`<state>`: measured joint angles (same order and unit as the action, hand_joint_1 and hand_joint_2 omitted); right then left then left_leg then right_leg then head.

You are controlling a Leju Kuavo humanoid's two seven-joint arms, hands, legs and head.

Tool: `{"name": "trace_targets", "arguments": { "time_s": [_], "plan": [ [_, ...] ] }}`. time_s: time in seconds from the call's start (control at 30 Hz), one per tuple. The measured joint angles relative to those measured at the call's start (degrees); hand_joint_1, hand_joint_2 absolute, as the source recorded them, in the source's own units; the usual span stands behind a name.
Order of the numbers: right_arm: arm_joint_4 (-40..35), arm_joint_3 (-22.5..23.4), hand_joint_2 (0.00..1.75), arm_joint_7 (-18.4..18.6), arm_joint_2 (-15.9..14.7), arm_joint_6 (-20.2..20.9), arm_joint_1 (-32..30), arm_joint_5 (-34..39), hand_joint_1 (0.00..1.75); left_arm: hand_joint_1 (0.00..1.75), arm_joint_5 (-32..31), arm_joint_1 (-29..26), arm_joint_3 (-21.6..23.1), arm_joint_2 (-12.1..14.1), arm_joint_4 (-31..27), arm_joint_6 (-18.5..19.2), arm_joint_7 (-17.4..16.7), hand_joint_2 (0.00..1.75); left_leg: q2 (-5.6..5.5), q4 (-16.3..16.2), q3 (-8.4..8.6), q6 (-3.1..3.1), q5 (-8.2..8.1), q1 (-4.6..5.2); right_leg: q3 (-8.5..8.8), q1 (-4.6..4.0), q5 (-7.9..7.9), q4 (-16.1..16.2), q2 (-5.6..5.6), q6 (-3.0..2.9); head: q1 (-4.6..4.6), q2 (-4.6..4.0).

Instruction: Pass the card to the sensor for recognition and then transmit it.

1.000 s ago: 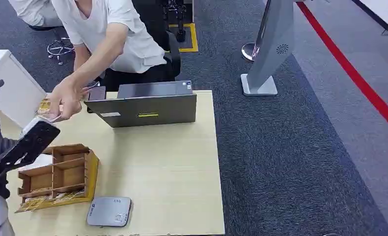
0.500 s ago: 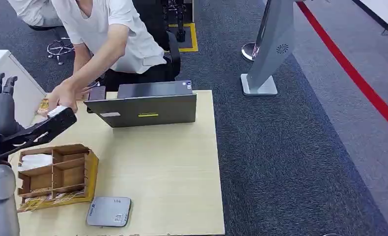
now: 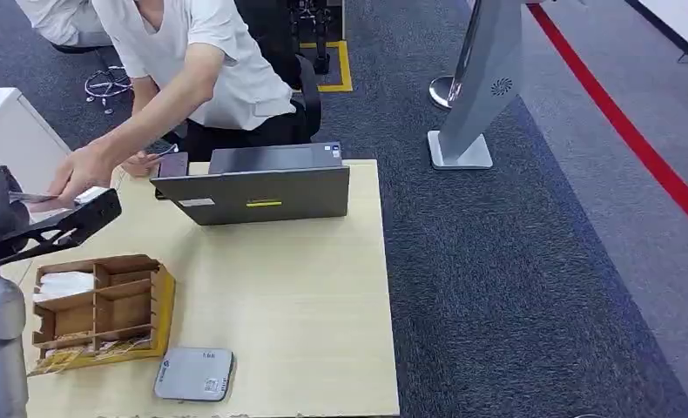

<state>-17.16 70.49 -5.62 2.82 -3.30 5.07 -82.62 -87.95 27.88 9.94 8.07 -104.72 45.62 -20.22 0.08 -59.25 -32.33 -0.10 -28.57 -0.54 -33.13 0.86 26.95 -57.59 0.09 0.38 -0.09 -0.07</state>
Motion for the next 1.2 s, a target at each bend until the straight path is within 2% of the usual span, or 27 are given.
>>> {"name": "trace_targets", "arguments": {
  "time_s": [0.33, 0.4, 0.5, 0.63, 0.8, 0.93, 1.2],
  "plan": [
    [0.39, -0.02, 0.00, 0.00, -0.04, 0.00, 0.07, 0.00, 0.00, 1.75, 0.00, -0.05, 0.59, -0.02, 0.00, -0.76, 1.02, 1.75, 0.00, 0.00, 0.00, 0.00, 0.03, 0.00, -0.01, 0.00, -0.04, 0.00, 0.03, 0.00, 0.00, -0.02],
    [0.44, 0.00, 0.00, -0.02, -0.04, 0.02, 0.09, 0.09, 0.00, 1.75, 0.00, -0.24, 0.74, -0.02, 0.00, -2.74, 1.36, 1.75, 0.01, 0.00, 0.00, 0.00, 0.03, 0.00, -0.01, 0.00, -0.04, 0.00, 0.02, 0.00, 0.02, 0.00],
    [0.50, 0.00, 0.00, -0.04, -0.04, 0.02, 0.09, 0.46, 0.00, 1.75, 0.00, -1.47, 0.96, -0.35, -0.54, -7.33, 3.71, 1.75, 0.01, 0.00, 0.00, 0.00, 0.03, 0.00, -0.01, 0.00, -0.04, 0.00, 0.03, 0.00, 0.00, 0.00],
    [0.50, 0.44, 0.00, -0.04, 0.02, 0.00, -0.04, 1.40, 0.00, 1.75, 0.00, -6.22, 2.34, -2.41, -5.14, -14.89, 8.77, 1.75, 0.02, 0.00, -0.04, 0.01, 0.02, 0.01, -0.02, 0.01, -0.02, 0.01, 0.04, 0.00, 0.02, 0.00],
    [0.33, 1.18, 0.00, -0.20, 0.68, 0.00, -0.28, 2.23, 0.00, 1.75, 0.02, -15.20, 5.73, -5.53, -12.18, -24.88, 17.01, 1.75, 0.03, 0.00, -0.07, 0.04, -0.04, 0.05, -0.06, 0.04, 0.00, 0.04, 0.05, 0.02, 0.02, 0.00],
    [0.04, 1.40, 0.00, -0.55, 1.36, 0.20, -0.46, 2.23, 0.00, 1.75, 0.70, -21.56, 8.33, -6.40, -15.39, -28.99, 19.89, 1.75, 0.04, 0.00, -0.10, 0.08, -0.07, 0.05, -0.10, 0.03, 0.00, 0.04, 0.04, 0.02, 0.02, -0.02],
    [-1.07, 1.40, 0.00, -0.59, 2.32, 0.92, -0.49, 1.95, 0.00, 1.75, 3.85, -31.20, 10.03, -6.40, -15.85, -32.39, 20.74, 1.75, 0.04, 0.01, -0.09, 0.05, -0.04, 0.00, -0.12, 0.00, 0.00, 0.03, 0.04, 0.02, 0.02, 0.00]
  ]
}}
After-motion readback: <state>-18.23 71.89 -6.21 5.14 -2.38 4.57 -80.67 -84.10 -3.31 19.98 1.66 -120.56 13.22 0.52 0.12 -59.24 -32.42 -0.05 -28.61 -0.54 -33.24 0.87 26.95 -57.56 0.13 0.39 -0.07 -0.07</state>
